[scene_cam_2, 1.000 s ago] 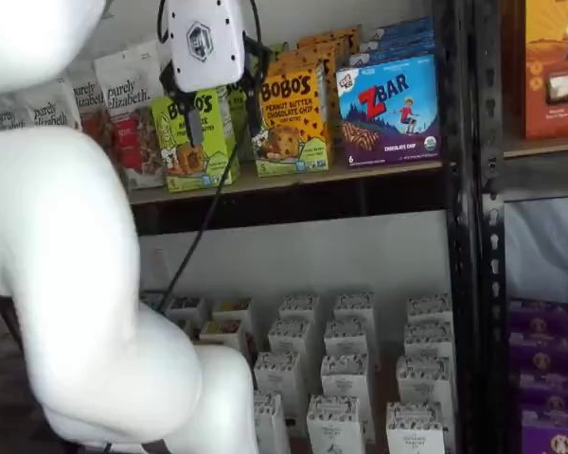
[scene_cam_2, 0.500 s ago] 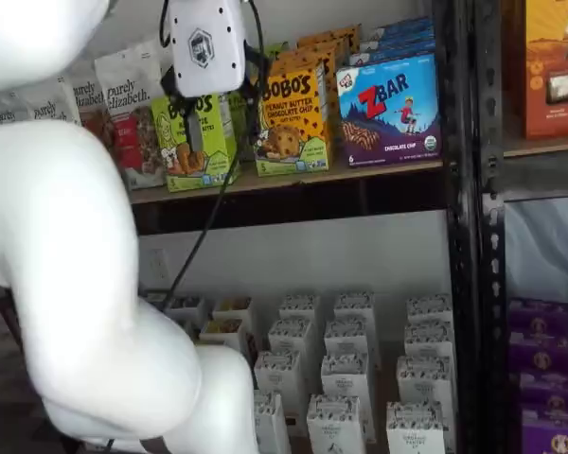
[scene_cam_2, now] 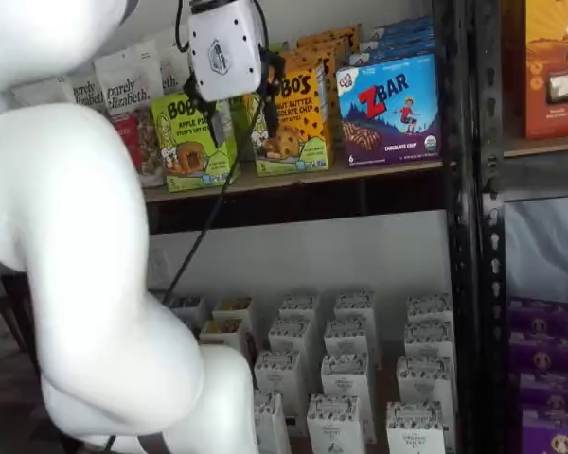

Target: Pick up the orange box on the top shelf, the fifth box from the left

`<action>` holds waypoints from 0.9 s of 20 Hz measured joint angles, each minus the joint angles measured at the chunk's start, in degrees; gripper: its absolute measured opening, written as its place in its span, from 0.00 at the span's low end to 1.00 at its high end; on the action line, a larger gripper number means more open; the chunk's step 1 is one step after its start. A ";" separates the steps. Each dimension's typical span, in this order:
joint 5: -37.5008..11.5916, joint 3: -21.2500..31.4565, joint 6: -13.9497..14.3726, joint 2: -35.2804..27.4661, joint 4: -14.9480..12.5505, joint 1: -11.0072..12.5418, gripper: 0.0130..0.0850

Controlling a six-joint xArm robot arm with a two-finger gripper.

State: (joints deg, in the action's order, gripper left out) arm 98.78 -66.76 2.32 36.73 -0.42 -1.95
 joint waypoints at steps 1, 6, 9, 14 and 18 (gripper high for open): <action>-3.09 0.49 0.04 -0.24 0.18 0.05 1.00; -13.45 2.88 -1.83 -0.58 4.95 1.77 1.00; -20.88 5.65 -2.15 0.62 4.91 1.61 1.00; -24.55 6.94 -0.46 0.83 1.36 0.52 1.00; -27.51 8.69 0.31 1.50 -0.18 0.18 1.00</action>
State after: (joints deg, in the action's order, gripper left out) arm 71.27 -58.06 2.63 38.23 -0.60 -1.77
